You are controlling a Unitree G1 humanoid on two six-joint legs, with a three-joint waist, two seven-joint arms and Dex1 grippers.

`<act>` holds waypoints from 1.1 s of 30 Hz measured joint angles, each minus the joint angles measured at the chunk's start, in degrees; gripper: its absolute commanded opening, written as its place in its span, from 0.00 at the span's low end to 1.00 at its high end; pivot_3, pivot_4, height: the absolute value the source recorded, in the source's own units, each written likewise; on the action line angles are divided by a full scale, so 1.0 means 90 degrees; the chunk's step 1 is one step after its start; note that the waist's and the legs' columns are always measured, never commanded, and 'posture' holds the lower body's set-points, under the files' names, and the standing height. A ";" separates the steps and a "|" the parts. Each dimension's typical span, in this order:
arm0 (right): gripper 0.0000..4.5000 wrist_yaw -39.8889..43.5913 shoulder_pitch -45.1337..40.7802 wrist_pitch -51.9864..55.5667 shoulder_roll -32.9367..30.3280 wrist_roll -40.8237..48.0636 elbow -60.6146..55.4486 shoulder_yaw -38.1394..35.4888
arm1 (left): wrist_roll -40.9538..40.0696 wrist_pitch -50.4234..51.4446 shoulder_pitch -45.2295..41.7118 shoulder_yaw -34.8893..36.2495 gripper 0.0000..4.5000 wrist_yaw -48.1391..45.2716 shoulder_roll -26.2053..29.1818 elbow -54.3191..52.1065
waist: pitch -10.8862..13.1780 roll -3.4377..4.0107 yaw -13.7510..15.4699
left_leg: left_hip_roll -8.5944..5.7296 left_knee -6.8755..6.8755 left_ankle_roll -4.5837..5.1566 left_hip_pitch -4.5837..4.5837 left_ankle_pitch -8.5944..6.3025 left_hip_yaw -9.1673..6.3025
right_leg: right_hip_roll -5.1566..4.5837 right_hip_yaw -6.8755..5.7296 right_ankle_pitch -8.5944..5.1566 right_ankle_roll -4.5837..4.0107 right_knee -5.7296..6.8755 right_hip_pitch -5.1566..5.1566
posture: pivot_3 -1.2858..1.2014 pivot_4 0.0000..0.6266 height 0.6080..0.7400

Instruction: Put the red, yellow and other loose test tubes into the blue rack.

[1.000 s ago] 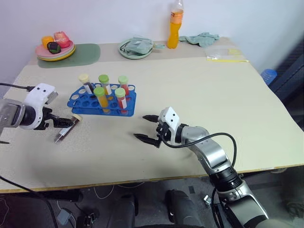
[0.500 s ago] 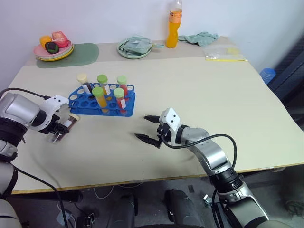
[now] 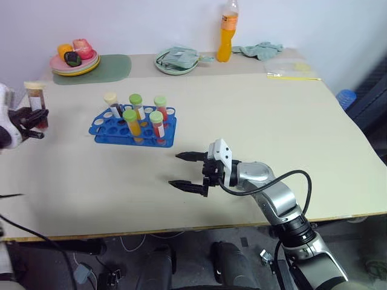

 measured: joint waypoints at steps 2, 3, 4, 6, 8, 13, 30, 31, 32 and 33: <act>0.95 0.0010 -0.0130 -0.0009 0.0070 -0.0011 0.0120 0.0017 | 0.0124 -0.0452 0.0101 0.0001 0.16 0.0853 -0.0924 -0.0686 | -0.0008 -0.0017 0.0034 | -0.0003 0.0006 -0.0001 -0.0002 0.0000 -0.0002 | -0.0001 -0.0003 0.0002 0.0000 0.0000 0.0003 | 0.52 0.24 1.00; 0.95 0.0005 -0.0163 -0.0031 0.0104 -0.0024 0.0154 0.0022 | 0.0339 -0.0976 0.0224 -0.0154 0.16 0.1186 -0.1307 -0.0994 | -0.0010 -0.0021 0.0032 | -0.0004 0.0005 -0.0002 -0.0002 0.0000 -0.0001 | -0.0002 -0.0001 0.0003 0.0000 -0.0002 0.0003 | 0.52 0.24 1.00; 0.95 -0.0005 -0.0168 -0.0047 0.0120 -0.0034 0.0181 0.0022 | 0.0544 -0.1459 0.0318 -0.0346 0.16 0.1484 -0.1654 -0.1208 | -0.0011 -0.0022 0.0030 | -0.0006 0.0003 -0.0002 -0.0001 0.0000 0.0002 | -0.0004 0.0001 0.0004 0.0001 -0.0005 0.0003 | 0.52 0.24 1.00; 0.95 -0.0053 -0.0168 -0.0047 0.0141 -0.0079 0.0233 0.0024 | 0.0796 -0.2215 0.0357 -0.0667 0.16 0.2008 -0.2415 -0.1402 | -0.0011 -0.0022 0.0030 | -0.0007 0.0003 -0.0003 -0.0001 0.0000 0.0003 | -0.0003 0.0001 0.0005 0.0000 -0.0006 0.0002 | 0.52 0.24 1.00; 0.95 -0.0123 -0.0163 -0.0038 0.0150 -0.0085 0.0231 0.0025 | 0.1118 -0.2899 0.0386 -0.1032 0.16 0.2440 -0.2942 -0.1315 | -0.0011 -0.0021 0.0011 | -0.0006 -0.0001 -0.0003 0.0001 0.0001 0.0006 | 0.0000 0.0002 0.0006 -0.0002 -0.0006 0.0000 | 0.52 0.24 1.00; 0.95 -0.0324 -0.0094 0.0027 0.0118 -0.0091 0.0213 0.0005 | 0.1713 -0.3864 0.0463 -0.1695 0.16 0.3000 -0.3460 -0.0683 | -0.0011 -0.0021 -0.0038 | -0.0003 -0.0007 -0.0002 0.0005 0.0001 0.0026 | 0.0009 0.0003 0.0006 -0.0002 -0.0005 -0.0002 | 0.52 0.24 1.00; 0.95 -0.0612 -0.0043 0.0107 0.0124 -0.0083 0.0170 -0.0029 | 0.2079 -0.3762 0.0257 -0.2010 0.16 0.3376 -0.3399 0.0351 | -0.0011 -0.0021 -0.0010 | -0.0004 -0.0005 -0.0001 0.0004 0.0001 0.0025 | 0.0009 0.0002 0.0006 -0.0002 -0.0005 0.0000 | 0.52 0.24 1.00; 0.95 -0.0613 -0.0043 0.0105 0.0127 -0.0083 0.0170 -0.0029 | 0.2047 -0.3828 0.0222 -0.2003 0.16 0.3363 -0.3390 0.0435 | -0.0011 -0.0021 -0.0009 | -0.0004 -0.0004 -0.0002 0.0004 0.0001 0.0025 | 0.0009 0.0002 0.0006 -0.0002 -0.0005 0.0000 | 0.52 0.24 1.00; 0.95 -0.0614 -0.0043 0.0101 0.0132 -0.0083 0.0170 -0.0029 | 0.2005 -0.3934 0.0182 -0.2004 0.16 0.3347 -0.3373 0.0556 | -0.0011 -0.0021 -0.0005 | -0.0004 -0.0004 -0.0002 0.0004 0.0001 0.0025 | 0.0009 0.0002 0.0006 -0.0002 -0.0005 0.0001 | 0.52 0.24 1.00; 0.95 -0.0613 -0.0043 0.0098 0.0136 -0.0084 0.0170 -0.0029 | 0.1977 -0.4015 0.0128 -0.2004 0.16 0.3336 -0.3370 0.0668 | -0.0011 -0.0021 -0.0003 | -0.0005 -0.0004 -0.0002 0.0005 0.0001 0.0025 | 0.0009 0.0002 0.0006 -0.0002 -0.0005 0.0001 | 0.52 0.24 1.00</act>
